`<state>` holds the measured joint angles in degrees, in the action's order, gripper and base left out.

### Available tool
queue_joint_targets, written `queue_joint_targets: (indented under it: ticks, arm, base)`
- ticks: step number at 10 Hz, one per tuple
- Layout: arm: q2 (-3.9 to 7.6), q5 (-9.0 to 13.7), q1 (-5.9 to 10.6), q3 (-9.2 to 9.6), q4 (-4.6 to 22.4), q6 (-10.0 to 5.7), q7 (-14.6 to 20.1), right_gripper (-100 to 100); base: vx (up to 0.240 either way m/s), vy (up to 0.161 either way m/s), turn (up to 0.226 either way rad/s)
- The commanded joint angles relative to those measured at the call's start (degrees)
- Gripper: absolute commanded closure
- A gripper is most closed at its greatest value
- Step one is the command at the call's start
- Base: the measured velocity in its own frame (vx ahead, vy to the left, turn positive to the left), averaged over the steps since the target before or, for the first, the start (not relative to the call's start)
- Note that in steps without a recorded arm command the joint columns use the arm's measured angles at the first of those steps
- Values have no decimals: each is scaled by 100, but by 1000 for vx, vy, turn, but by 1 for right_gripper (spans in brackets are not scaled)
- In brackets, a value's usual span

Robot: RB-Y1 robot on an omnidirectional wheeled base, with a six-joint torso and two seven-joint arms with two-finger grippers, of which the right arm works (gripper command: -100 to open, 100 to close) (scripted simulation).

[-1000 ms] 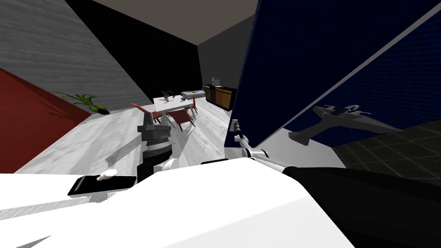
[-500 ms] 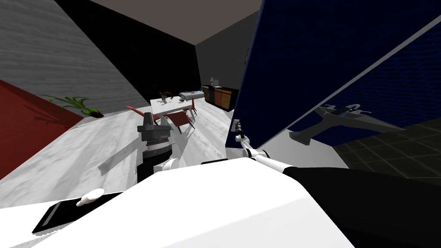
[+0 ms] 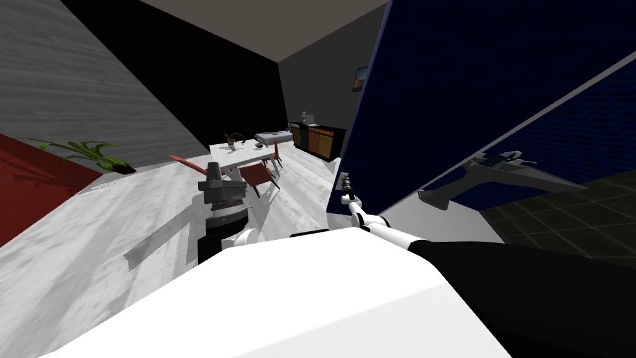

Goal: Push the door open

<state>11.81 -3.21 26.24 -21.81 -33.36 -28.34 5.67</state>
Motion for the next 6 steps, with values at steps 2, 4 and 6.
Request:
queue_joint_targets:
  ticks: [2, 4, 6]
  arm:
    - [57, 44, -93, -116, -165, 68, -28, 100]
    - [98, 80, -110, -213, -163, 69, -66, 100]
    - [127, 106, -122, -281, -162, 69, -92, 100]
  base:
    - [136, 54, -35]
    - [189, 87, -68]
    - [168, 64, -47]
